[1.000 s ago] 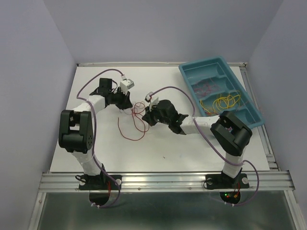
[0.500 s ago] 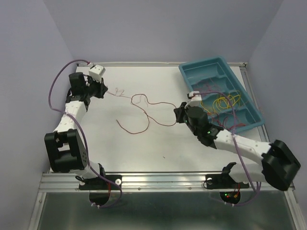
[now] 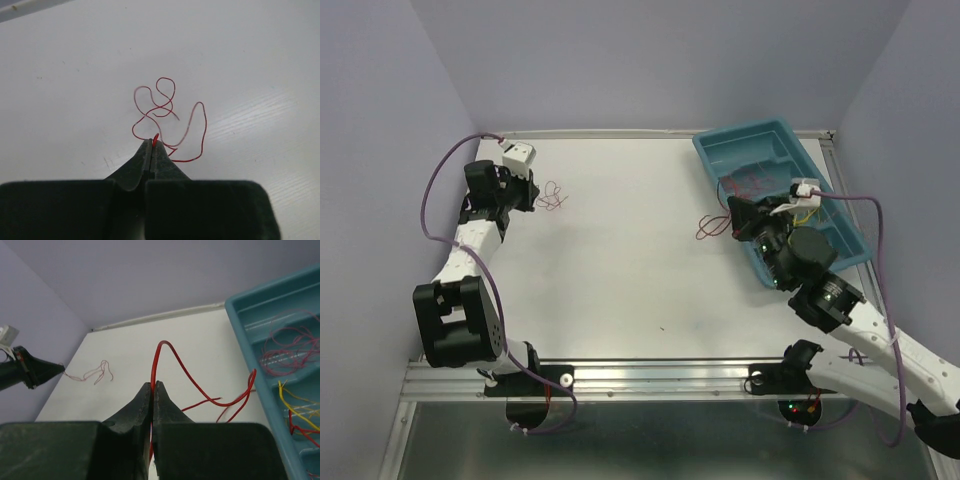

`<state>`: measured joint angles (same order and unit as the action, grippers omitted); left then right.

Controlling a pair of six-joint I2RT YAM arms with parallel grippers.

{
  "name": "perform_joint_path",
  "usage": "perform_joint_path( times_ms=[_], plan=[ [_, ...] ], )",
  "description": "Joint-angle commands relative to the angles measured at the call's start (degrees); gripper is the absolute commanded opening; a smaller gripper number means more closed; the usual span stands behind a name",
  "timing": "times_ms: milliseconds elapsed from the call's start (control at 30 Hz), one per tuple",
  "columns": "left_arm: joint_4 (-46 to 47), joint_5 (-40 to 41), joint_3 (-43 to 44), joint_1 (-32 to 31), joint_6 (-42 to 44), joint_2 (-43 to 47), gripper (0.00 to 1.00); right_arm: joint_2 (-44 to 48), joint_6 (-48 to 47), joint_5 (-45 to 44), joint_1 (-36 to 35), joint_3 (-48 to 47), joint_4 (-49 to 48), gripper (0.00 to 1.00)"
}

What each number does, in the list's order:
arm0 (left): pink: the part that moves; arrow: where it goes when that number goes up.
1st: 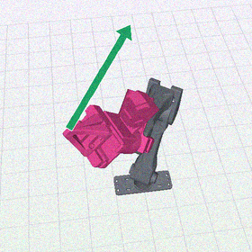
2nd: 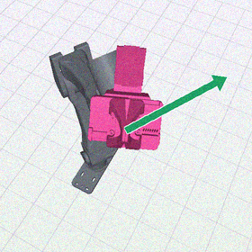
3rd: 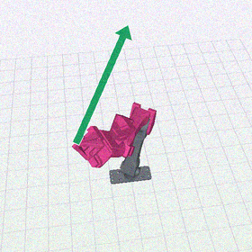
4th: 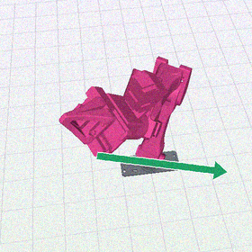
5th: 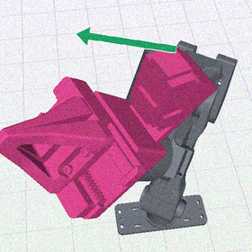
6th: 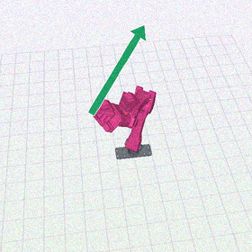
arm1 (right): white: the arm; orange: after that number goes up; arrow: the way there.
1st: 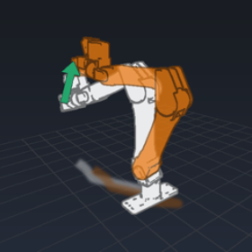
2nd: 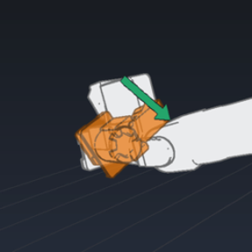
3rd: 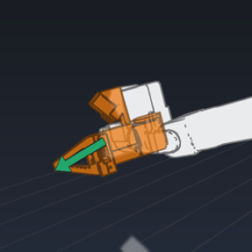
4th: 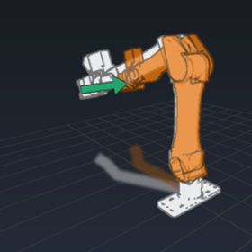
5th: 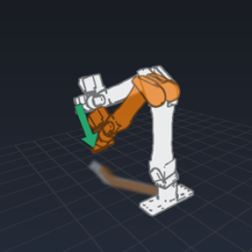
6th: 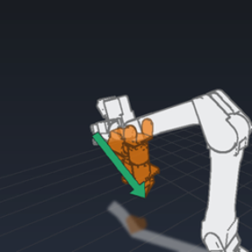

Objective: Untangle the cables
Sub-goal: Untie the cable, then place the cable in the bin.

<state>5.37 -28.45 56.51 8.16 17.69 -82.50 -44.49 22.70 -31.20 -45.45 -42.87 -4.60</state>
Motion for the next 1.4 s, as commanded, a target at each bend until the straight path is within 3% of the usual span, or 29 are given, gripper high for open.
perform_joint_path(
  times_ms=[0, 333, 567, 700, 900, 1167, 1367],
  plan=[
    [2.4, -3.4, -1.6, -0.3, 0.3, 4.3, 0.0, 2.1, -4.9, -6.8, -0.3, -11.3, 1.3, 0.01],
    [1.6, -3.5, -2.5, -3.5, 2.1, 5.7, 0.0, -3.1, -14.1, -25.0, -0.3, -29.8, 4.4, 0.0],
    [1.1, -3.3, -2.9, -5.9, 2.9, 6.0, 0.0, -4.5, -18.0, -20.8, -0.3, -42.4, 4.4, 0.01],
    [0.8, -3.2, -3.4, -6.7, 3.1, 6.6, 0.0, -6.2, -19.9, -23.6, -0.3, -46.4, 5.9, 0.0],
    [-4.7, -14.3, 0.2, -9.6, 3.5, 7.5, 0.0, -5.7, -20.9, -24.9, -0.3, -48.7, 5.9, 0.0],
    [-7.2, -10.4, 6.2, -26.9, 0.0, 12.1, 0.0, -1.8, -19.5, -28.2, -0.3, -44.3, 7.8, 0.0],
    [-8.5, -10.8, 12.8, -31.3, -3.2, 10.8, 0.0, 5.2, -17.4, -30.8, -0.3, -35.4, 8.1, 0.01]
  ],
)
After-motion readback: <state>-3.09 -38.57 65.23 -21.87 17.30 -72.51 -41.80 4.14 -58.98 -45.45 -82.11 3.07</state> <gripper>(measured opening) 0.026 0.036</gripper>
